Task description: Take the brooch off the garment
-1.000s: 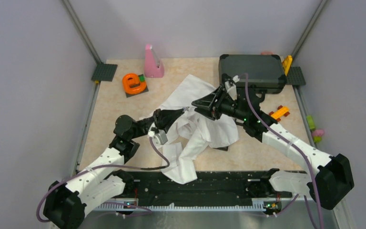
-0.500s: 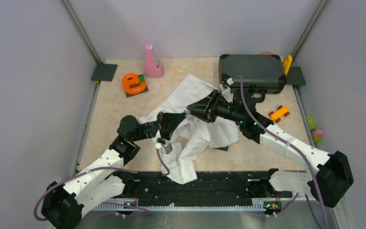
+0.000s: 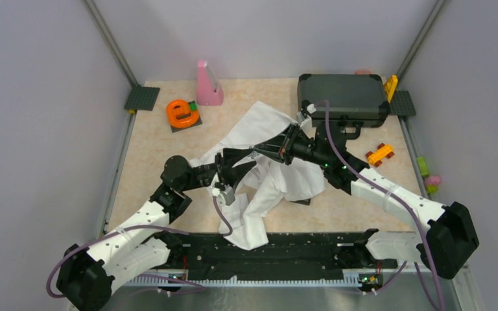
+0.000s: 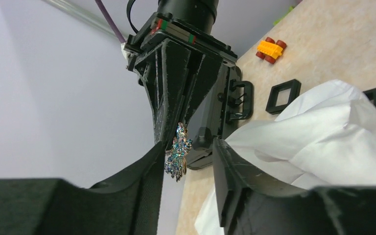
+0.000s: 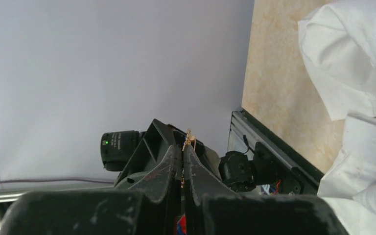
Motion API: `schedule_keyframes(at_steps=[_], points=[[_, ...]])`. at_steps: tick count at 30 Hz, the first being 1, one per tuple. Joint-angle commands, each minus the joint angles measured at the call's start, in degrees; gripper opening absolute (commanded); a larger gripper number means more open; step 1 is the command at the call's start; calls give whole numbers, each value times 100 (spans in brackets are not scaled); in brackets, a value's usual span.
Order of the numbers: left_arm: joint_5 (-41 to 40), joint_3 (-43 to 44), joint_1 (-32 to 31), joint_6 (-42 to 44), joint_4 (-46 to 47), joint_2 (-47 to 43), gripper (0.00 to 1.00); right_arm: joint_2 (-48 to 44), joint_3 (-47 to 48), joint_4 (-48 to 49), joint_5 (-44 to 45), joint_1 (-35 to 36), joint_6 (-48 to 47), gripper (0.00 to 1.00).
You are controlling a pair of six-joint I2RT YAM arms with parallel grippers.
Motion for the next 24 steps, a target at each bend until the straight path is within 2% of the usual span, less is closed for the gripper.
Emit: schedule_keyframes(at_steps=[1, 3, 4, 5, 6, 8, 10, 12, 15, 18, 21, 24], points=[[-187, 14, -37, -1316, 692, 46, 50, -45, 85, 326, -146, -20, -1022, 0], [-362, -34, -35, -2322, 1005, 81, 55, -91, 80, 360, -259, -48, -1532, 0], [-395, -36, -35, -2741, 1091, 97, 65, -110, 57, 426, -344, -62, -1790, 0], [-384, -30, -40, -3148, 1140, 112, 80, -130, 17, 529, -445, -67, -2030, 0], [-335, -18, -36, -3598, 1188, 137, 89, -147, -43, 594, -535, -74, -2216, 0], [-360, 14, -35, -4664, 1391, 185, 92, -188, -130, 737, -710, -120, -2415, 0], [-1143, 21, -34, -6247, 1668, 161, 94, -244, -291, 914, -811, -224, -2406, 0], [-1673, 45, -35, -7241, 1609, 96, 96, -314, -404, 1041, -789, -296, -2319, 0], [-1974, -53, -37, -7697, 1663, -85, 99, -403, -504, 1250, -775, -322, -2307, 0], [-2400, -341, -34, -8080, 2190, -205, 99, -434, -548, 1365, -725, -322, -2153, 0], [-1991, -538, -36, -7745, 2702, -253, 99, -402, -531, 1378, -668, -322, -1908, 0], [-1654, -417, -51, -7370, 2523, -178, 99, -402, -588, 1582, -596, -318, -1664, 0]])
